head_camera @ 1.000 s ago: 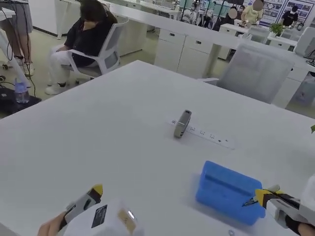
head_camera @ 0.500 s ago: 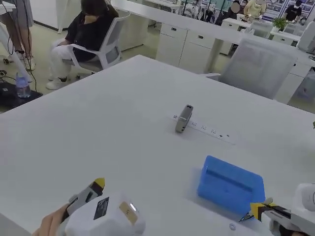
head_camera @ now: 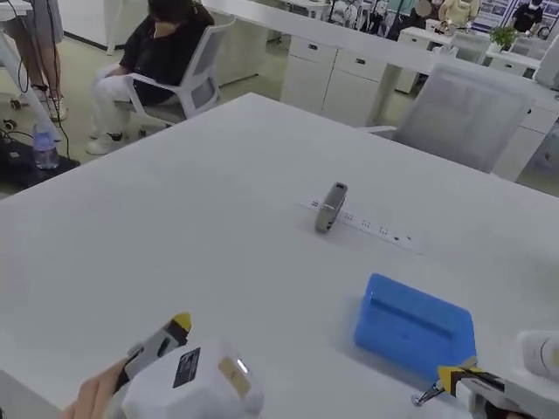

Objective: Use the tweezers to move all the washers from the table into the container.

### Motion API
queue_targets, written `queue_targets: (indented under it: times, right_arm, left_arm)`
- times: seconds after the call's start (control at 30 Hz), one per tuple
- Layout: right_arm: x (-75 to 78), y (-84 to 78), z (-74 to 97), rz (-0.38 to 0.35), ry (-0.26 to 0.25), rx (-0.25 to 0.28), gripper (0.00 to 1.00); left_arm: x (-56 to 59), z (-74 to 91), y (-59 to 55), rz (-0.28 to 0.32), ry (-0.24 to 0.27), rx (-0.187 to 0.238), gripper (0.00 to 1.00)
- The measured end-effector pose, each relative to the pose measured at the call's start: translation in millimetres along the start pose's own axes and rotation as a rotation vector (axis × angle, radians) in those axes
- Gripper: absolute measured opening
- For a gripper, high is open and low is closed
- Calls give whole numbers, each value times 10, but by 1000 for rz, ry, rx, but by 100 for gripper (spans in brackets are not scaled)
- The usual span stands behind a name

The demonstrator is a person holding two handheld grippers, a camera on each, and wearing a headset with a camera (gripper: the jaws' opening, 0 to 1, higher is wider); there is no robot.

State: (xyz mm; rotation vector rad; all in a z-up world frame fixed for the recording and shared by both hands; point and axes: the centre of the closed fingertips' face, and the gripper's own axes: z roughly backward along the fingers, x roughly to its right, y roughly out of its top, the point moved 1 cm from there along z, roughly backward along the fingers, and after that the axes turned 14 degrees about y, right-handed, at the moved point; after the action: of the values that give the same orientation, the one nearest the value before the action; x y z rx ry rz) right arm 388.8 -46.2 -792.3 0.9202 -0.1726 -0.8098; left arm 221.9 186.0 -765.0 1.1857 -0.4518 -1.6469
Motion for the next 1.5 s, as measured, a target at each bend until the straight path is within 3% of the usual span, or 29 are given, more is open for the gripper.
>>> queue_targets:
  times: [0.17,0.87,0.97,1.2,1.33,1.5]
  right_arm:
    - [-4,-4,2,23,-6,-5,2]
    - [-41,-6,-9,-10,-5,6,2]
    - [-50,-1,-31,23,-8,-7,2]
    - [-93,-24,-63,181,-26,-47,1]
    - [-192,-40,-66,236,-15,-73,1]
    - [-201,-28,-105,227,-6,-82,1]
  left_arm:
    - [13,1,-1,-8,-4,-1,84]
    - [12,-8,-19,-10,-2,-10,84]
    - [15,-7,-20,-14,-3,-10,84]
    - [11,-8,-24,-14,-2,-12,84]
    - [3,-5,-24,-13,1,-12,84]
    - [3,-3,-29,-18,1,-14,84]
